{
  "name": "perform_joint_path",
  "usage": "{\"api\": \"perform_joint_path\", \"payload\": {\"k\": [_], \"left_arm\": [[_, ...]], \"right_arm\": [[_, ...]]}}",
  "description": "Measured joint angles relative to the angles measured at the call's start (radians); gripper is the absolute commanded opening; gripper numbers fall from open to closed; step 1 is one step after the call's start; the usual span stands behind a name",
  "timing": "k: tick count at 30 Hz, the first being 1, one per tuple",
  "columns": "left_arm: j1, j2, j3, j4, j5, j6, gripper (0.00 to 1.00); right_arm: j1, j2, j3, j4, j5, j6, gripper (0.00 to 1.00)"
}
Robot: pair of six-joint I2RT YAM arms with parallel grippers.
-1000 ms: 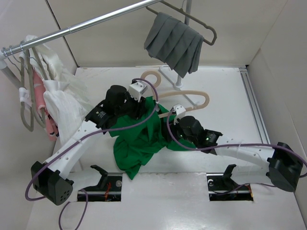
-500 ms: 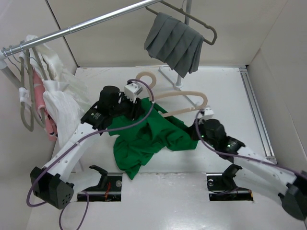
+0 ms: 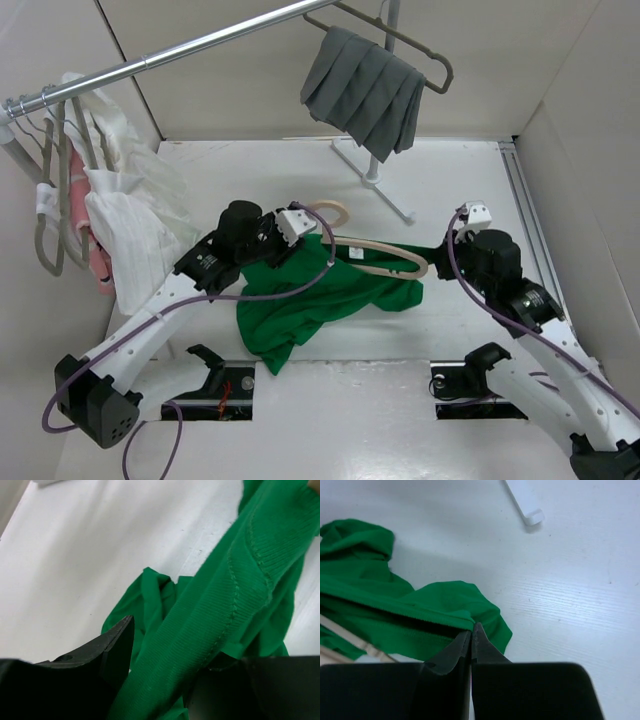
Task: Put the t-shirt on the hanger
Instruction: Place tshirt on hanger
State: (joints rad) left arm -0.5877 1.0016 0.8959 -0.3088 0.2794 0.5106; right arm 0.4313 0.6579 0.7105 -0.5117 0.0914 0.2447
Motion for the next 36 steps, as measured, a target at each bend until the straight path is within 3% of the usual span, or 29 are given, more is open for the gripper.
{"api": "perform_joint_path", "payload": {"k": [7, 11, 21, 24, 32, 33, 36], "left_arm": [[0.110, 0.052, 0.035, 0.032, 0.024, -0.095, 0.00], [0.117, 0.065, 0.039, 0.023, 0.033, -0.110, 0.00], [0.010, 0.061, 0.013, 0.005, -0.085, 0.102, 0.00], [-0.006, 0.063, 0.013, -0.008, -0.097, 0.124, 0.00], [-0.027, 0.114, 0.058, -0.049, -0.070, 0.098, 0.00], [-0.027, 0.122, 0.064, -0.055, -0.068, 0.093, 0.00], [-0.029, 0.134, 0.073, -0.064, -0.040, 0.080, 0.00]], "right_arm": [[-0.007, 0.054, 0.086, -0.094, -0.071, -0.139, 0.00], [-0.029, 0.040, 0.084, -0.116, -0.120, -0.171, 0.00], [-0.049, 0.095, 0.193, -0.174, -0.170, -0.261, 0.00], [-0.007, 0.175, 0.244, -0.145, -0.182, -0.288, 0.00], [0.264, 0.329, 0.256, -0.035, -0.233, -0.319, 0.00], [0.272, 0.332, 0.261, -0.026, -0.239, -0.326, 0.19], [0.280, 0.336, 0.291, -0.019, -0.259, -0.368, 0.61]]}}
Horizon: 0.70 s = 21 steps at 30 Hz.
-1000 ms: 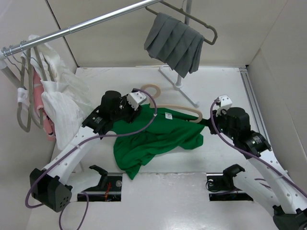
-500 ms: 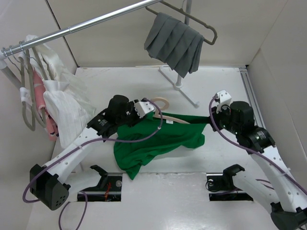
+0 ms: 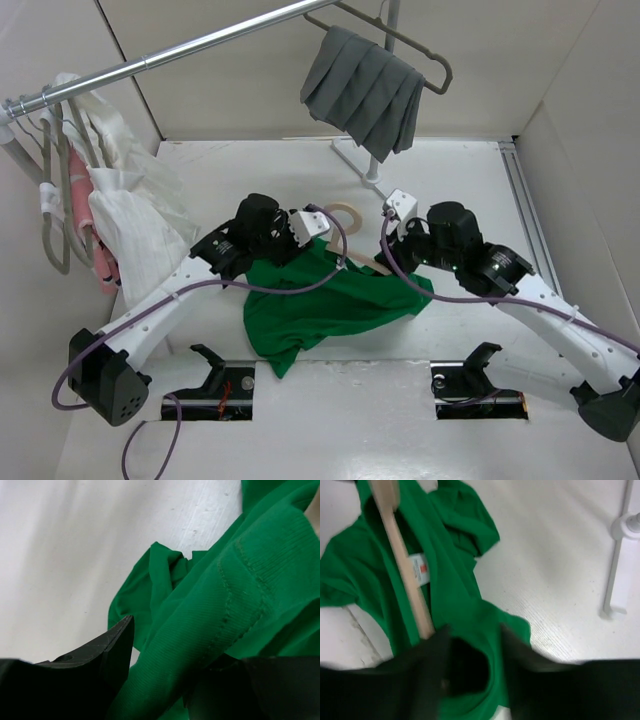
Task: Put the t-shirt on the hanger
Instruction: Place tshirt on hanger
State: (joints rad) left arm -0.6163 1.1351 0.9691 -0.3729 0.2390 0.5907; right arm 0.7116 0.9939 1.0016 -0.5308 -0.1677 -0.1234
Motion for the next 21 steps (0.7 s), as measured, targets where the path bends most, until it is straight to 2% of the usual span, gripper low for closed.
{"api": "perform_joint_path", "payload": {"k": [1, 3, 8, 11, 17, 20, 21], "left_arm": [[-0.001, 0.002, 0.003, -0.005, 0.010, -0.004, 0.00], [-0.007, 0.003, 0.006, -0.016, 0.031, -0.012, 0.00], [-0.010, 0.011, 0.013, 0.007, 0.060, -0.052, 0.00], [-0.008, 0.016, 0.014, 0.027, 0.078, -0.063, 0.00], [0.016, 0.021, 0.020, 0.045, 0.116, -0.091, 0.00], [0.040, 0.021, 0.021, 0.052, 0.123, -0.097, 0.00], [0.048, 0.021, 0.021, 0.042, 0.123, -0.095, 0.00]], "right_arm": [[0.001, -0.002, 0.013, -0.001, -0.002, -0.018, 0.72], [0.001, -0.016, 0.039, -0.011, 0.002, -0.060, 0.82], [0.010, -0.084, 0.103, -0.035, -0.010, -0.147, 0.82], [0.010, -0.075, 0.119, -0.017, -0.070, -0.199, 0.81], [0.010, 0.127, 0.124, 0.030, -0.169, -0.267, 0.81], [0.009, 0.236, 0.142, 0.032, -0.193, -0.306, 0.61], [0.005, 0.264, 0.160, 0.030, -0.196, -0.317, 0.39]]}}
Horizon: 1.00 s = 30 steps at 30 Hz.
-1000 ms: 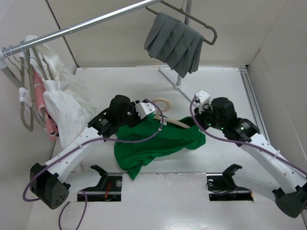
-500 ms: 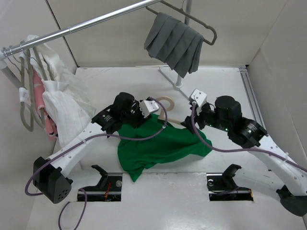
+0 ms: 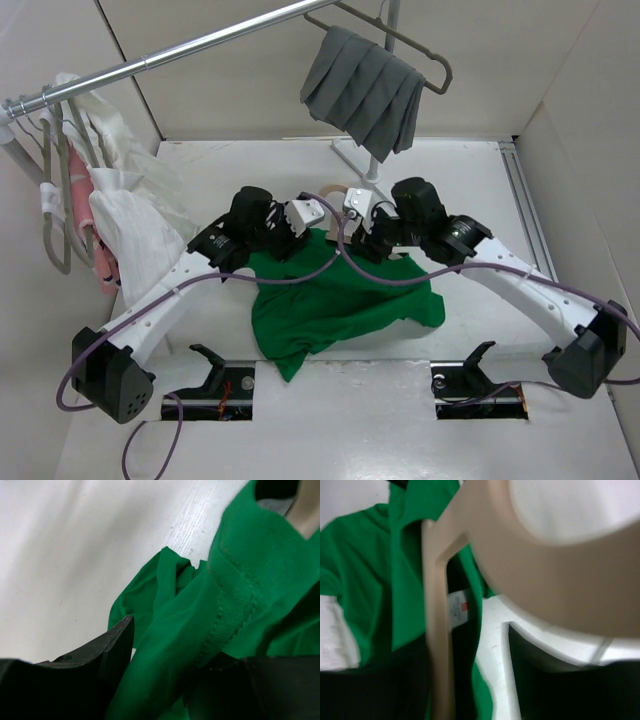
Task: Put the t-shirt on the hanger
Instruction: Place tshirt on hanger
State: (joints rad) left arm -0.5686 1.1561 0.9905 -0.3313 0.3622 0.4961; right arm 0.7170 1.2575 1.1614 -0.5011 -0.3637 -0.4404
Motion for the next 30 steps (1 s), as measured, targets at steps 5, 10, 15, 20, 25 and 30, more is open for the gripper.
{"api": "perform_joint_path", "payload": {"k": [5, 10, 15, 20, 25, 30], "left_arm": [[0.048, 0.000, 0.000, 0.007, 0.034, -0.005, 0.00], [0.148, 0.030, 0.007, 0.056, 0.202, 0.003, 0.02], [0.336, 0.094, 0.034, 0.065, 0.266, 0.010, 0.03], [0.384, 0.102, 0.045, 0.060, 0.282, 0.048, 0.00], [0.344, 0.099, 0.082, 0.037, 0.327, 0.098, 0.00], [0.306, 0.077, 0.082, 0.020, 0.360, 0.122, 0.00]], "right_arm": [[-0.043, 0.036, 0.053, 0.009, -0.069, -0.027, 0.00], [-0.099, -0.032, 0.054, 0.015, -0.146, -0.012, 0.00], [-0.216, -0.107, 0.119, -0.138, -0.148, -0.039, 0.00], [-0.248, -0.136, 0.194, -0.269, -0.135, -0.072, 0.00], [-0.247, -0.137, 0.199, -0.293, -0.146, -0.081, 0.58], [-0.219, -0.128, 0.228, -0.274, -0.159, -0.091, 0.60]]}}
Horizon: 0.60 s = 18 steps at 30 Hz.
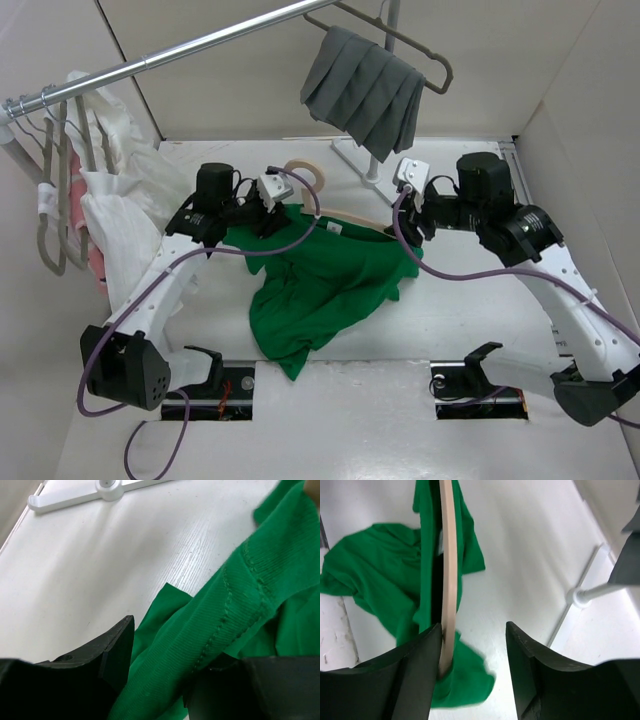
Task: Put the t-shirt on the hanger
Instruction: Place tshirt on hanger
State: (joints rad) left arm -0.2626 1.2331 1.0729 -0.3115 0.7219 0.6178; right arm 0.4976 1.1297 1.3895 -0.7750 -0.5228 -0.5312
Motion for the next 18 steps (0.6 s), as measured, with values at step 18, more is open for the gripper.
{"api": "perform_joint_path", "payload": {"k": [18], "left_arm": [[-0.039, -0.010, 0.001, -0.010, -0.050, 0.026, 0.00]], "right_arm": [[0.174, 0.256, 0.129, 0.072, -0.054, -0.022, 0.54]]}}
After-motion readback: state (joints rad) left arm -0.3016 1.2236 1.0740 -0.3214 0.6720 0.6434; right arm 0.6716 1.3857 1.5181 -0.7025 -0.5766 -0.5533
